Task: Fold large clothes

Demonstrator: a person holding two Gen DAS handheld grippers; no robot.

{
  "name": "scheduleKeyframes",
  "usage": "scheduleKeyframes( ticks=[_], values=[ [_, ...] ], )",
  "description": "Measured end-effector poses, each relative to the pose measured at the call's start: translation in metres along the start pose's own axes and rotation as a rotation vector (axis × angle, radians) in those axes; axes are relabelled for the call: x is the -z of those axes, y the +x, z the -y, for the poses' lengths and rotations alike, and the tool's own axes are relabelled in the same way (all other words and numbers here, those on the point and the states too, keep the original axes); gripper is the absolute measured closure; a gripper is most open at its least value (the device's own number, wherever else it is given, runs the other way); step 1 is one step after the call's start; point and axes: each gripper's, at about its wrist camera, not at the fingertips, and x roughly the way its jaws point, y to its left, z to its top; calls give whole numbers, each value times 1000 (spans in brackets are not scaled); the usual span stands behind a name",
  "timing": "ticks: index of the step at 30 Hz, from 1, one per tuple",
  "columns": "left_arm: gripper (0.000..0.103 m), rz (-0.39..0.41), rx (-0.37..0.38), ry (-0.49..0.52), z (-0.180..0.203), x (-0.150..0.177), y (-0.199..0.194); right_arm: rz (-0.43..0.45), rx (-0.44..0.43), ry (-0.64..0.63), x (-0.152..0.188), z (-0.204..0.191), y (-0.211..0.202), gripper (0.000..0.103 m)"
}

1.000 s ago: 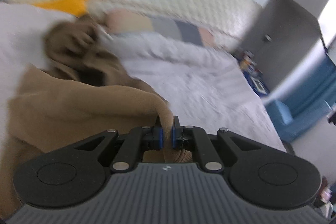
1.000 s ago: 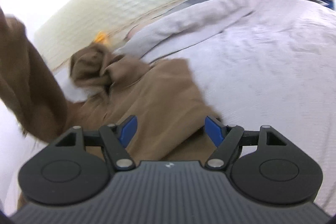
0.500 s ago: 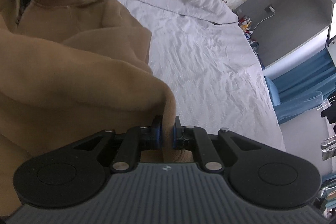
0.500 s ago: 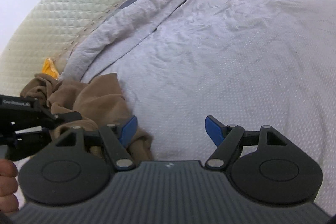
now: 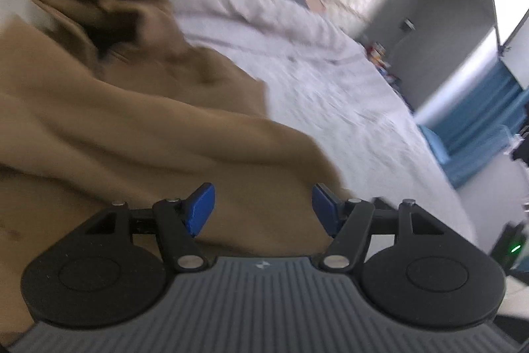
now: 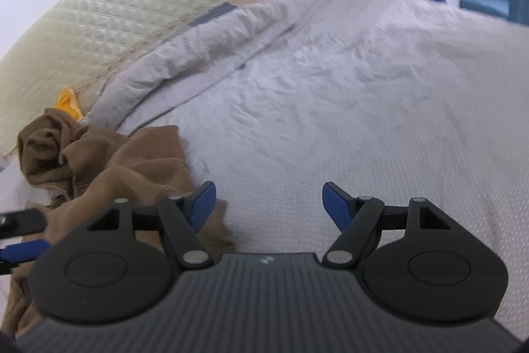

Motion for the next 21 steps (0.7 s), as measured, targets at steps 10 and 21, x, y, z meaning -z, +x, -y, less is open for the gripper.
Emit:
scheduleKeyframes(
  ticks=[10,21],
  values=[
    [34,233,-178,-37,-98,13,-54,92,-196,-225,17,-70,-27,29],
    [47,260,-273,47,-135,-10,-11,74,-244,-417,39,-125,20,42]
  ],
)
